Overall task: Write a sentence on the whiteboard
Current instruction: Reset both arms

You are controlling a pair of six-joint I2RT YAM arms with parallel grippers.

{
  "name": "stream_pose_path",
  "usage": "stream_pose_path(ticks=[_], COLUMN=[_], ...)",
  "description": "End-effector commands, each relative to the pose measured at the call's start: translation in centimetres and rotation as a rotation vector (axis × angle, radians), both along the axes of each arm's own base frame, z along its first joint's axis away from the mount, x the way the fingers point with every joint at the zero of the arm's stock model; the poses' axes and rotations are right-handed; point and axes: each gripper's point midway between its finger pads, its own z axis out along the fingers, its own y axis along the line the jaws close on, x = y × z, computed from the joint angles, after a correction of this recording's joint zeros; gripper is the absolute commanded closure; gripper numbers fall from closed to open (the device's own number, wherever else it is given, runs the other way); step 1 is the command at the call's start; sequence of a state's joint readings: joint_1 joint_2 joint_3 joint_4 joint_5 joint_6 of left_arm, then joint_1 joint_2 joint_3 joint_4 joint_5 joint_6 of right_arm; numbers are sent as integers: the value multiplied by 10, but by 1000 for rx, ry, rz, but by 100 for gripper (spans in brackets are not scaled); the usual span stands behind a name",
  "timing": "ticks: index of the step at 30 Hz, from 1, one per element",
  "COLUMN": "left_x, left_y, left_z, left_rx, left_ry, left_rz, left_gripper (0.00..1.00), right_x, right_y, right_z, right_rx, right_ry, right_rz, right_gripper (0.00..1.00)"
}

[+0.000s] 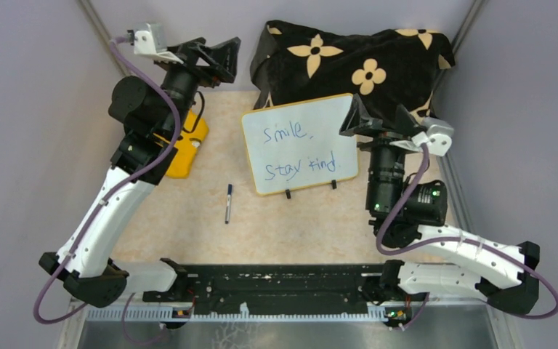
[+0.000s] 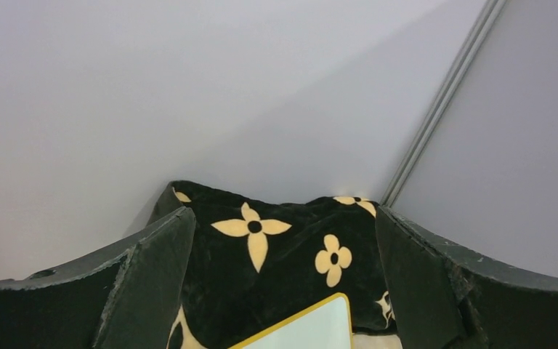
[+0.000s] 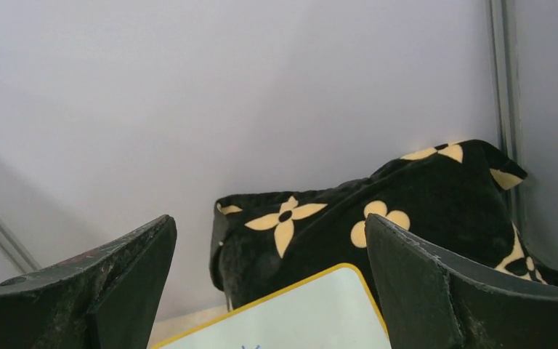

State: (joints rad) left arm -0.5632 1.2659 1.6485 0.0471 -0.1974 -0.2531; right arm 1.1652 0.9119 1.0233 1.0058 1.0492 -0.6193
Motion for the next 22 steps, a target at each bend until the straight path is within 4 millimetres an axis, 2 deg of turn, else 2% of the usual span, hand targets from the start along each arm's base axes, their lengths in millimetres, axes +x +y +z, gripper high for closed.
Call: stream_pose_path(ticks=[1,5,11,22], left_x=[-19,-23,-18,-17], left_y=[-9,-11,-16,-18], left_z=[11,9,3,-2], left_rx=[60,64,76,82], left_ry=[-64,-48,-28,0], left_rz=[85,113,130,159], left_gripper=[1,1,1,1], right_x=[-4,-4,-4,0], right_y=[-8,-9,-9,1], right_z=[-1,-4,-6,-8], right_rx=[0,-12,-36,-76], right_ry=[-23,-27,-22,-16], right_rz=[-22,-27,-35,-37], right_gripper=[1,1,1,1])
